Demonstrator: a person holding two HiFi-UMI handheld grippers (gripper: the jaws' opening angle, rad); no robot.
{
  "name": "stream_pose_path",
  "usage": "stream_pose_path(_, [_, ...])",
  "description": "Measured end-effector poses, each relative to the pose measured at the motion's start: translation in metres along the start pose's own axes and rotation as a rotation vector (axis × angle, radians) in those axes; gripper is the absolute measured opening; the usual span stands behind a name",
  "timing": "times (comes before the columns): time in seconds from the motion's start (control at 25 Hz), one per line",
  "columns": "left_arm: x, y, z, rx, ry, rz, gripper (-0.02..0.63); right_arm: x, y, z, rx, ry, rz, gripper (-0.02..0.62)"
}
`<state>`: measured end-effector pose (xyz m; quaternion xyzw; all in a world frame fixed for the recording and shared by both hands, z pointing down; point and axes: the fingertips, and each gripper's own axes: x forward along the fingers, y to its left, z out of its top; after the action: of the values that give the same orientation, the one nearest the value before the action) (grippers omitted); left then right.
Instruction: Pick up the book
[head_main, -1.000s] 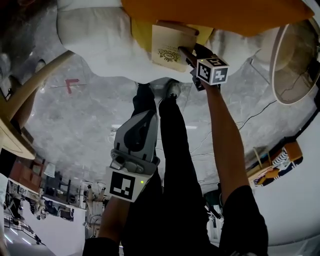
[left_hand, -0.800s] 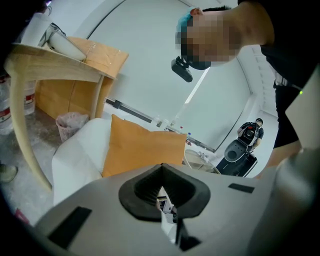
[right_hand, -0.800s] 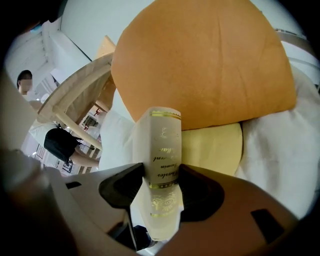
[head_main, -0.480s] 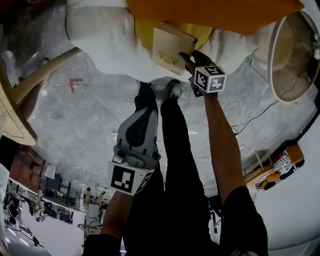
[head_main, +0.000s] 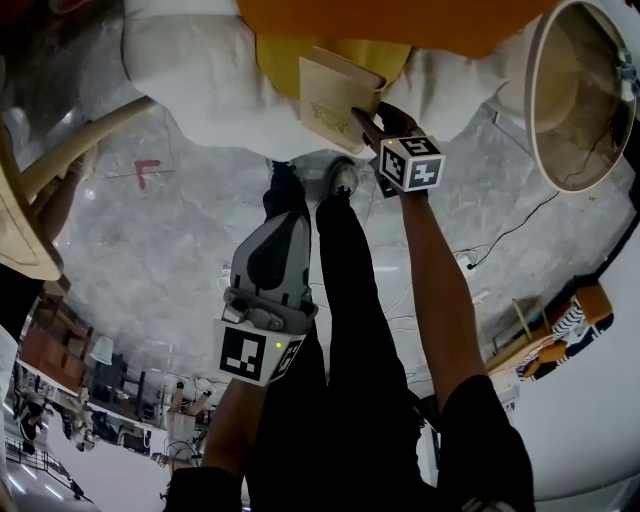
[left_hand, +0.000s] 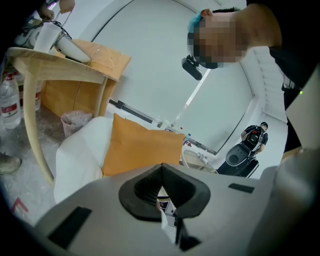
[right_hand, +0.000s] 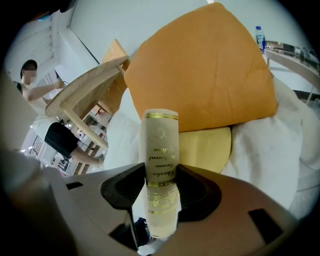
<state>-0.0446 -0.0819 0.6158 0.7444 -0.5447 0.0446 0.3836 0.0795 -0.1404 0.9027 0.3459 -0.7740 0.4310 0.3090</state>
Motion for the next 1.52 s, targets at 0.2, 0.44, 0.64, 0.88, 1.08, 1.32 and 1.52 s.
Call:
stream_pose_path(0.2, [-0.003,-0.013,-0.004,0.017,0.007,0.001,0.002,-0.022,-0.004,-0.005,0.017,-0.021,-0.024,0.202])
stream_pose_path(0.44, [-0.016,-0.024,0.000,0.042,-0.008,-0.004,0.002,-0.052,0.002,-0.006,0.039,-0.048,-0.050,0.201])
stream_pose_path(0.64, [-0.028,-0.040,0.014,0.066,-0.014,-0.022,0.002,-0.086,0.013,0.004,0.065,-0.095,-0.057,0.201])
stream_pose_path(0.88, [-0.045,-0.064,0.038,0.116,-0.024,-0.047,0.002,-0.136,0.032,0.022,0.098,-0.158,-0.071,0.201])
stream_pose_path(1.08, [-0.059,-0.084,0.062,0.139,-0.049,-0.058,0.002,-0.177,0.053,0.045,0.096,-0.207,-0.070,0.199])
stream_pose_path(1.32, [-0.081,-0.114,0.100,0.189,-0.087,-0.078,0.002,-0.230,0.080,0.074,0.086,-0.265,-0.069,0.199])
stream_pose_path(1.52, [-0.099,-0.134,0.143,0.224,-0.157,-0.078,0.002,-0.277,0.106,0.102,0.077,-0.331,-0.069,0.199])
